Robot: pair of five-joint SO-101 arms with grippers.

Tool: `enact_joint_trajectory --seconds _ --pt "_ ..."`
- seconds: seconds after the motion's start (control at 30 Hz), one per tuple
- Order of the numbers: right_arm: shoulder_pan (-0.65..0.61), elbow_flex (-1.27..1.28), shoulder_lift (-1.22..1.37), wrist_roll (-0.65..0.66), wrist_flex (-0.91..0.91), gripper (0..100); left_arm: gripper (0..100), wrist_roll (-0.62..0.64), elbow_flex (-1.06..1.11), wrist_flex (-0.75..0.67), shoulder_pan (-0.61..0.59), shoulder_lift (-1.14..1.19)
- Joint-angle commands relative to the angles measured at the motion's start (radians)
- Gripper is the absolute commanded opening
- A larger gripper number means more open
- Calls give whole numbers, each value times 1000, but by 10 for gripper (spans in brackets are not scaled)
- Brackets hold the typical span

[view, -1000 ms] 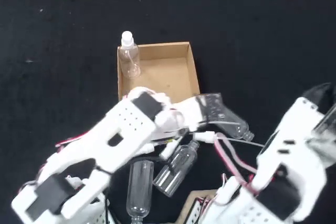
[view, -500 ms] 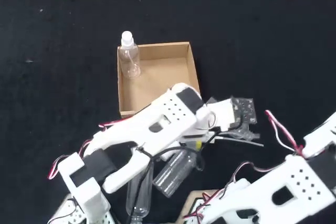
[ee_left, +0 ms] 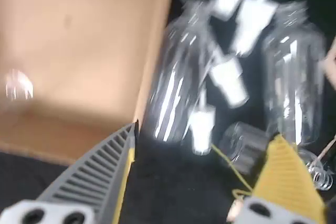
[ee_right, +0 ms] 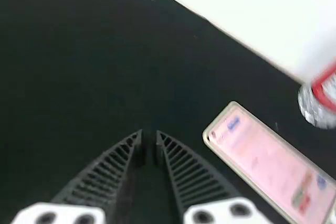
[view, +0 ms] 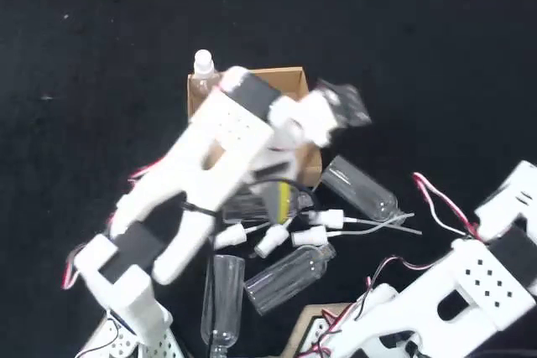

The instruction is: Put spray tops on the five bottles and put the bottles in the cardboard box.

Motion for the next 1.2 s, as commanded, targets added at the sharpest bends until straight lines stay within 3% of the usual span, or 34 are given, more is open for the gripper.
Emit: enact_joint_trajectory --seconds 0.0,0.3,0.43,0.47,0.73,0.87,1.17 --pt "-58 1 1 26 -23 15 314 -20 154 18 -110 -161" --pt "-132 25 1 20 -21 15 314 -44 572 15 -217 -543" --pt "-163 22 1 18 -8 15 317 -212 769 14 -216 -651" --pt "-172 18 1 18 12 15 317 -203 803 11 -205 -666" --pt "-203 19 1 18 40 15 319 149 1063 -264 -145 -680" --pt "-203 25 2 18 38 15 319 316 1089 -281 -101 -681" --pt "-206 25 2 18 35 15 319 540 1090 -288 -44 -680"
